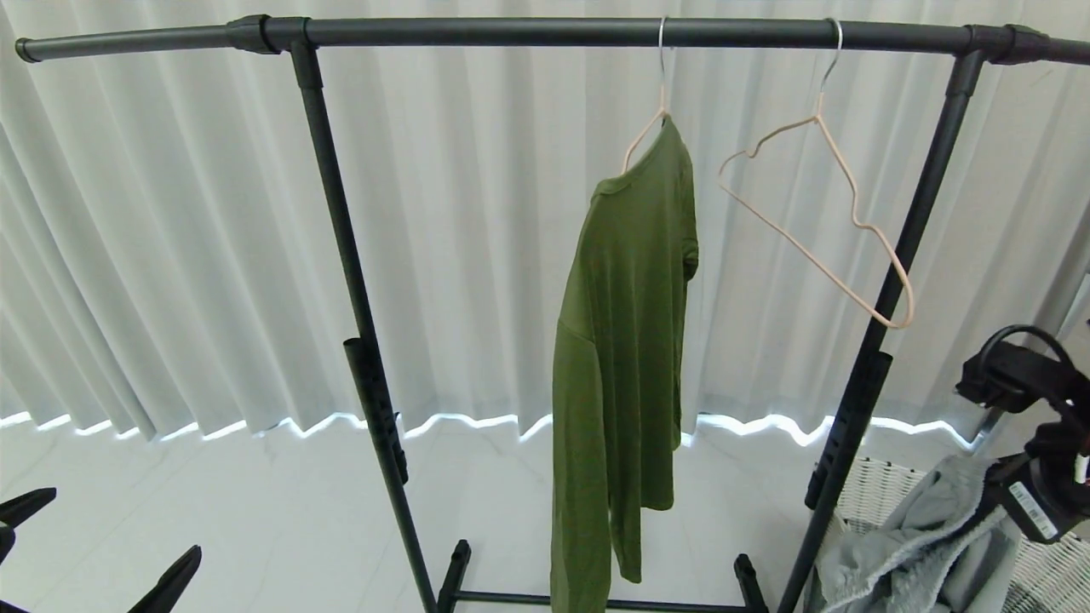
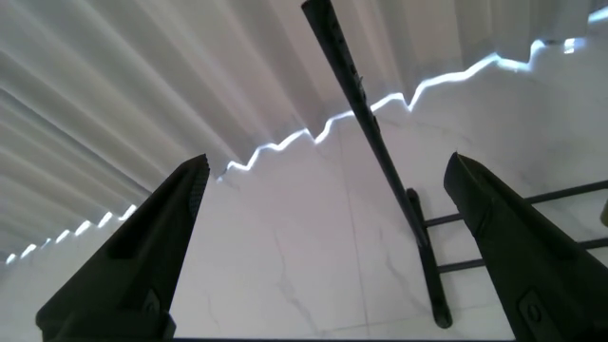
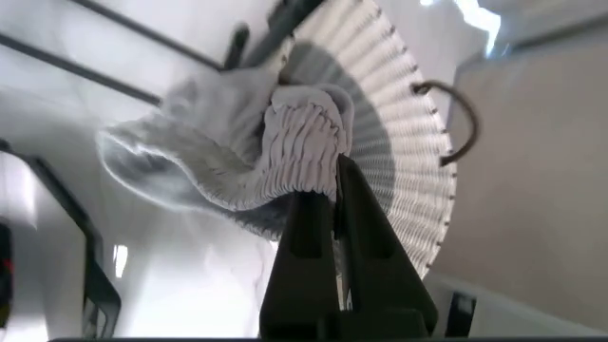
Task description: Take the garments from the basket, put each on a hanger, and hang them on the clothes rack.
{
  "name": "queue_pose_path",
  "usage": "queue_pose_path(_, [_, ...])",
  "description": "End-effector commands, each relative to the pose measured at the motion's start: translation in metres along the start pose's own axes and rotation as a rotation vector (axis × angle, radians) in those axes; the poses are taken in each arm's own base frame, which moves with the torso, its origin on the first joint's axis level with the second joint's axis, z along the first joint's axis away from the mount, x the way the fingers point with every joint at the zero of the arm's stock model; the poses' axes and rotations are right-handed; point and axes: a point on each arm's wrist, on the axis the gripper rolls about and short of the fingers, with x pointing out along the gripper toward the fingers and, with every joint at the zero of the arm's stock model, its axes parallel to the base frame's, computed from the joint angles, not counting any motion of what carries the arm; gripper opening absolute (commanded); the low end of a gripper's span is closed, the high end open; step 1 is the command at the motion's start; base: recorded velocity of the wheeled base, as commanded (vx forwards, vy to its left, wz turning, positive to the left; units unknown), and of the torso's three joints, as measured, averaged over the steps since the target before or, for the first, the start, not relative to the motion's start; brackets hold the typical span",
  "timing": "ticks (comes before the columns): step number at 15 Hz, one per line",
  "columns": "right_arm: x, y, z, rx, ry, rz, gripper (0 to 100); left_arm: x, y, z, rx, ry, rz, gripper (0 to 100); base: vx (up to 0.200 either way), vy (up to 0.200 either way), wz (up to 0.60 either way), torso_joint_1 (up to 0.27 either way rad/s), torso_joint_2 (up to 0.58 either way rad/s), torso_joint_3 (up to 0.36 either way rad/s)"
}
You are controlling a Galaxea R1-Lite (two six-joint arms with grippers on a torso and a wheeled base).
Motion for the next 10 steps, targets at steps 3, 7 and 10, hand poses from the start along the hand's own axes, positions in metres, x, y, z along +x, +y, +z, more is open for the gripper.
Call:
queue_pose_path(3, [-0.081,-0.001,-0.005,-0.013,-0.244,0.005,0,-0.003,0.006,0.012,-0.003,-0.052,0.016,100,-0.200,0.000,0.00,0.002,0.01,0.006])
queue_pose_path(7, [-0.100,0.001,0.002,-0.030,-0.342,0.040,0,-0.004,0.012,0.041,0.014,-0.185,-0.093,100,-0.150,0.000,0.00,-0.002,0.00,0.004])
queue_pose_path(10, [-0.109,0.011,0.017,-0.032,-0.412,0.134,0,0.007,0.009,0.065,0.017,-0.235,-0.211,100,0.000,0.000,0.00,0.000,0.00,0.000])
